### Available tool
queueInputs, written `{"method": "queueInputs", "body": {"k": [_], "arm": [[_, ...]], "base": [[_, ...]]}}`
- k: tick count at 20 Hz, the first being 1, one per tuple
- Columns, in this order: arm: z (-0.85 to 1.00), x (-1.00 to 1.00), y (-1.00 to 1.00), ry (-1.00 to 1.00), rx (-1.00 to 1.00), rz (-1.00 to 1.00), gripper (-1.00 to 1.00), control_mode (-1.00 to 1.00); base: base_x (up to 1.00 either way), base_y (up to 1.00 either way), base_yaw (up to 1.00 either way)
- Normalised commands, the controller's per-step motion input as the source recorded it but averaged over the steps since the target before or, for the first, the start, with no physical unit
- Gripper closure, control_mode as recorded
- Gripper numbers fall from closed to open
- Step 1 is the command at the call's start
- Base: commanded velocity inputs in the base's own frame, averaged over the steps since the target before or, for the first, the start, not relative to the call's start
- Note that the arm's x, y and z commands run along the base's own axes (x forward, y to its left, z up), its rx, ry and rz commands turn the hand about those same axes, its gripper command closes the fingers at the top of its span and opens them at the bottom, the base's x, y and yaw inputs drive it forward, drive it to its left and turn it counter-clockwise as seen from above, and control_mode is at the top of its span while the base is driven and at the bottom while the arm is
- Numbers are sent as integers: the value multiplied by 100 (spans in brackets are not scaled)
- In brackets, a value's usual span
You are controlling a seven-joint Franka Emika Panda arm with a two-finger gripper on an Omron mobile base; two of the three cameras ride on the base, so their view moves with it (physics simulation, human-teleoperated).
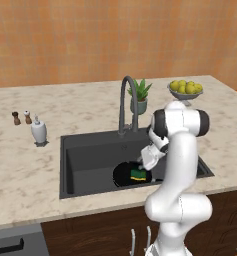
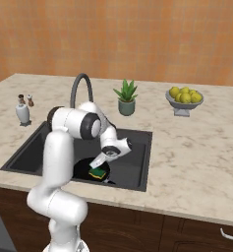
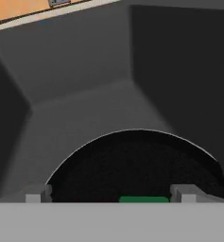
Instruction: Pick the pan and sponge and place them into the sink. Then turn on the water.
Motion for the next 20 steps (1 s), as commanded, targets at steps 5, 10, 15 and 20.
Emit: {"method": "queueInputs", "body": {"k": [5,10,15,20], "arm": [[68,-54,-2,-12,0,-4,-100,-100],[55,-59,-6,-19,0,-10,-100,-100],[69,-24,-18,-6,0,-7,-100,-100],[66,-6,-48,0,9,0,-100,-100]], "base": [[0,0,0],[0,0,0],[0,0,0],[0,0,0]]}}
